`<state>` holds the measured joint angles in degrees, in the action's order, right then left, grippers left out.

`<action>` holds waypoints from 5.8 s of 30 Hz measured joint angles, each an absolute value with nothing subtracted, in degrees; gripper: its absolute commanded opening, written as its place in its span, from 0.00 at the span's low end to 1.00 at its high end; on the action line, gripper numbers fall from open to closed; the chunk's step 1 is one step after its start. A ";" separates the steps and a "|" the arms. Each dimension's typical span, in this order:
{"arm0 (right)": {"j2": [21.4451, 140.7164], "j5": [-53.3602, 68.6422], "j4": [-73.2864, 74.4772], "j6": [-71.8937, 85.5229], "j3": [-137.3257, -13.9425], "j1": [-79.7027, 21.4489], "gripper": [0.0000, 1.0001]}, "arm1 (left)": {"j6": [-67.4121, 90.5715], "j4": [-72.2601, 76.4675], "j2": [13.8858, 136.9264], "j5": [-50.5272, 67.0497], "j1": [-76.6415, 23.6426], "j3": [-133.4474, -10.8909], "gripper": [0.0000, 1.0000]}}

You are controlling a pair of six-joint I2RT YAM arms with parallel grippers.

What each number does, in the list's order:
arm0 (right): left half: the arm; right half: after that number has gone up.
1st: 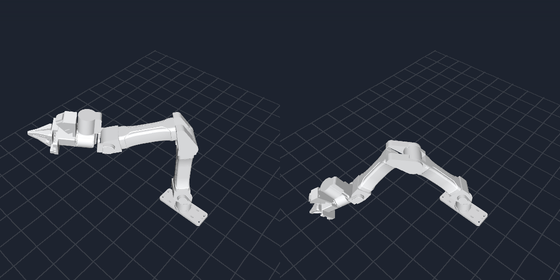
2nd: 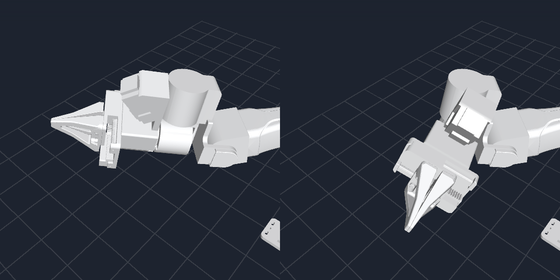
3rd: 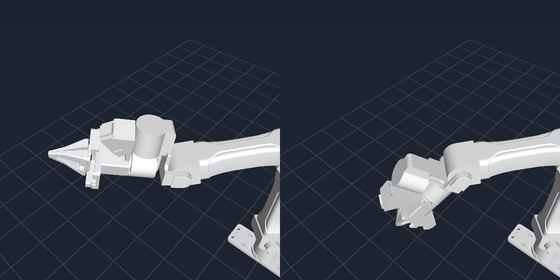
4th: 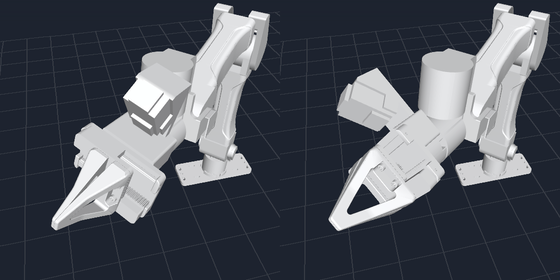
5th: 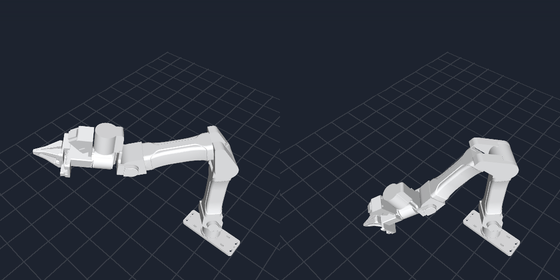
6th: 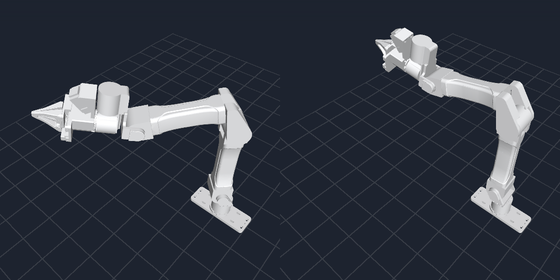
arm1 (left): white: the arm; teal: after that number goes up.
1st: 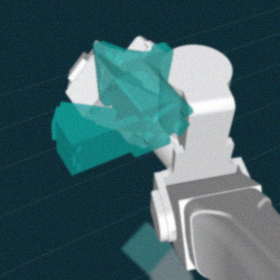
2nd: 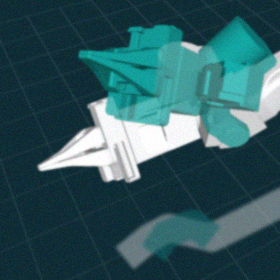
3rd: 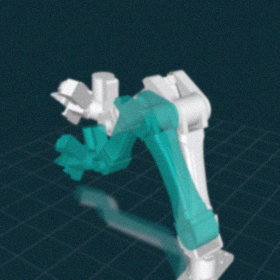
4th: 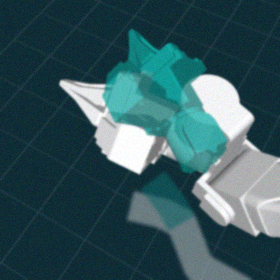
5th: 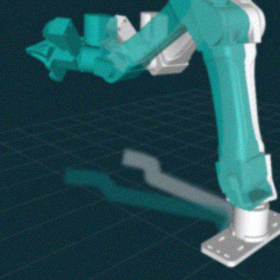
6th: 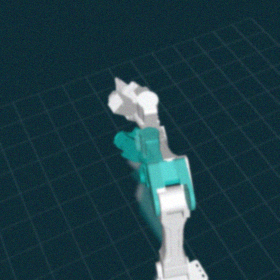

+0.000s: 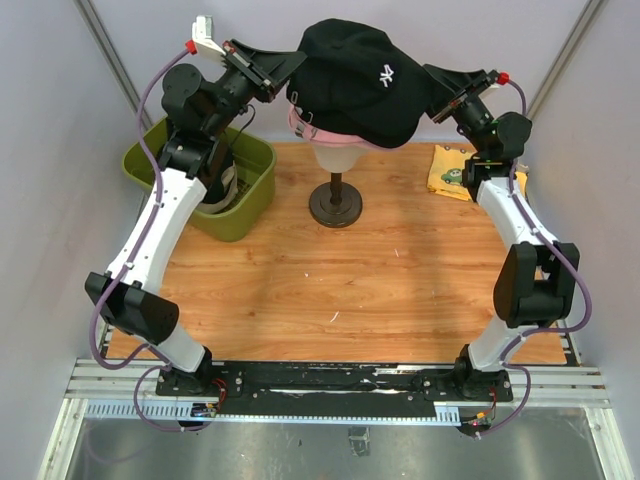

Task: Stack the hats
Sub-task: Stack the hat on the hat.

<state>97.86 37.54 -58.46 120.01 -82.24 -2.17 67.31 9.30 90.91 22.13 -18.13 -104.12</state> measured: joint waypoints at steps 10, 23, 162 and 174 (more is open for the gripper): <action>94.78 39.09 -55.57 120.01 -79.18 -2.07 0.39 | 71.68 7.29 89.19 9.91 -21.96 -100.51 0.00; 92.82 40.75 -53.17 118.85 -74.37 -1.91 0.40 | 75.07 6.94 87.11 -4.54 -27.70 -99.61 0.01; 108.79 38.39 -61.19 120.20 -84.09 -0.32 0.36 | 55.68 -10.52 87.74 -10.50 -27.57 -102.52 0.41; 108.79 38.54 -59.40 120.20 -85.14 1.28 0.39 | 55.61 -5.72 86.78 -12.51 -24.80 -102.30 0.44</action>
<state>108.79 38.54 -59.40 120.20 -85.14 1.28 55.61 -5.72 86.78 -12.51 -24.80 -102.30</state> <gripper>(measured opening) 0.386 0.434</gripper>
